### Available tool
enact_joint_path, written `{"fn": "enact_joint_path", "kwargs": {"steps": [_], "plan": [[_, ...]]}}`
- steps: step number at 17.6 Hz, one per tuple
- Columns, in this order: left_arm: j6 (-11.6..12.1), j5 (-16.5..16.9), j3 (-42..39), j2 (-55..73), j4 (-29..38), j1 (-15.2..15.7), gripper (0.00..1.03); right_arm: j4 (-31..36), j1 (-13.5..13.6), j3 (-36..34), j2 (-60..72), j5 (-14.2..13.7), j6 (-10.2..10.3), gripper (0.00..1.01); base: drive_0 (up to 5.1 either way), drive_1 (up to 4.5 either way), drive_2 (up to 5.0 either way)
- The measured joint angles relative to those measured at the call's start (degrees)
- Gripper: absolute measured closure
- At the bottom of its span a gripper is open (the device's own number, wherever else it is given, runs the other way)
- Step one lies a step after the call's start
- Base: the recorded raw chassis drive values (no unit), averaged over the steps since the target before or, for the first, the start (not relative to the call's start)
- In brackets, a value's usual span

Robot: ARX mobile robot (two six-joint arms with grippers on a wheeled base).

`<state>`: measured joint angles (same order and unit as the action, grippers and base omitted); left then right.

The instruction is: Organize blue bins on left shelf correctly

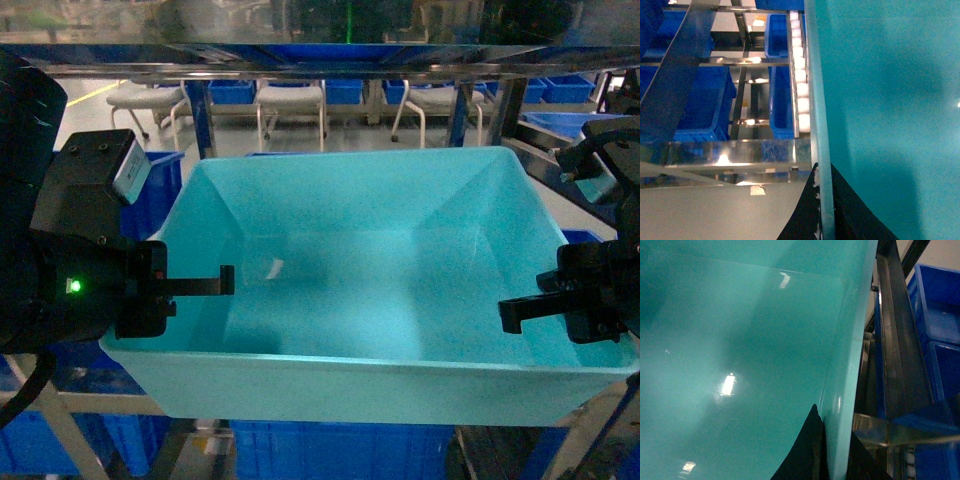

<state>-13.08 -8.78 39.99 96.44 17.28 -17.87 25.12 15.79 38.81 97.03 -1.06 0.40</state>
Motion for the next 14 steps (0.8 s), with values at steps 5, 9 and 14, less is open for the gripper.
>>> {"fn": "enact_joint_path", "kwargs": {"steps": [5, 9, 14], "plan": [[0.0, 0.0, 0.0, 0.1, 0.1, 0.0, 1.01, 0.0, 0.0, 0.1, 0.1, 0.0, 0.0, 0.99, 0.0, 0.0, 0.0], [0.0, 0.2, 0.4, 0.6, -1.0, 0.0, 1.01, -2.8, -0.1, 1.5, 1.2, 0.0, 0.5, 0.99, 0.0, 0.0, 0.0], [0.8, 1.9, 7.7, 8.9, -3.1, 2.6, 1.01, -9.0, 0.1, 8.8, 8.7, 0.7, 5.0, 0.99, 0.0, 0.0, 0.0]]}}
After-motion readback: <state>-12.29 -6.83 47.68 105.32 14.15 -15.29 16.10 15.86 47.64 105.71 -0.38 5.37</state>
